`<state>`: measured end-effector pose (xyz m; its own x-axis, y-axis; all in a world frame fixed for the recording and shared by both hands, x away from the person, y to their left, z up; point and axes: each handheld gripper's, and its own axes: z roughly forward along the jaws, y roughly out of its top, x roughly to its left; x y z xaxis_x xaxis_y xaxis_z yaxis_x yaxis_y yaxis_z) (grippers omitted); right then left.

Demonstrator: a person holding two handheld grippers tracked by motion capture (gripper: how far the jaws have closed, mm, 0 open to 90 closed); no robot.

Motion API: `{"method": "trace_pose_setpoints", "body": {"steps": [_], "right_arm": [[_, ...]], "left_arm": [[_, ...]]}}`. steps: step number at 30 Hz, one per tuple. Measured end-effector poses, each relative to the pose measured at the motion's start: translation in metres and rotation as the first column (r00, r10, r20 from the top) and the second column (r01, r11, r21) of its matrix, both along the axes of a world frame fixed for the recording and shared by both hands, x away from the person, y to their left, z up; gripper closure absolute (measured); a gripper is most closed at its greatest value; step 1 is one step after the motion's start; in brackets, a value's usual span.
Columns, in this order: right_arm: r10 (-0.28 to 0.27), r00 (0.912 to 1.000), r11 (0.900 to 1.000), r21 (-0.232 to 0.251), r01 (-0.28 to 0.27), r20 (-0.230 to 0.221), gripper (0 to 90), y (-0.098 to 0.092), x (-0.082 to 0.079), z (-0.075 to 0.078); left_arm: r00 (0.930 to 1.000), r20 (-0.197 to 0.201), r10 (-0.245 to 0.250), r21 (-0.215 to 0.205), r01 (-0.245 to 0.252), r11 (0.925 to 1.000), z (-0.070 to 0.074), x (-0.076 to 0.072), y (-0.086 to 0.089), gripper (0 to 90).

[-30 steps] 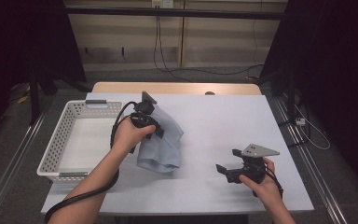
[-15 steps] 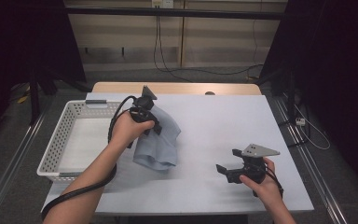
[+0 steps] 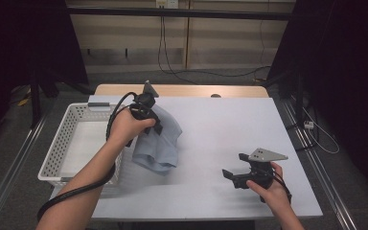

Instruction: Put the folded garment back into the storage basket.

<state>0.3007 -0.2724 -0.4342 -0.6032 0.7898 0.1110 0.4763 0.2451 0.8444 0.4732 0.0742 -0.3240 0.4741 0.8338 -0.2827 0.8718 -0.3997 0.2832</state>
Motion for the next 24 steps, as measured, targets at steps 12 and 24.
{"method": "trace_pose_setpoints", "body": {"steps": [12,24], "right_arm": [[0.012,0.9999,1.0,-0.002,-0.012,-0.003,8.0,0.003,0.001,-0.001],[0.017,0.9998,1.0,-0.003,-0.017,-0.004,7.3,0.004,0.0,-0.001]], "left_arm": [[0.9999,-0.007,0.013,0.028,-0.013,0.9995,0.011,0.005,0.01,73.4],[0.9998,-0.01,0.014,0.049,-0.014,0.9987,0.017,0.007,0.013,73.4]]}}
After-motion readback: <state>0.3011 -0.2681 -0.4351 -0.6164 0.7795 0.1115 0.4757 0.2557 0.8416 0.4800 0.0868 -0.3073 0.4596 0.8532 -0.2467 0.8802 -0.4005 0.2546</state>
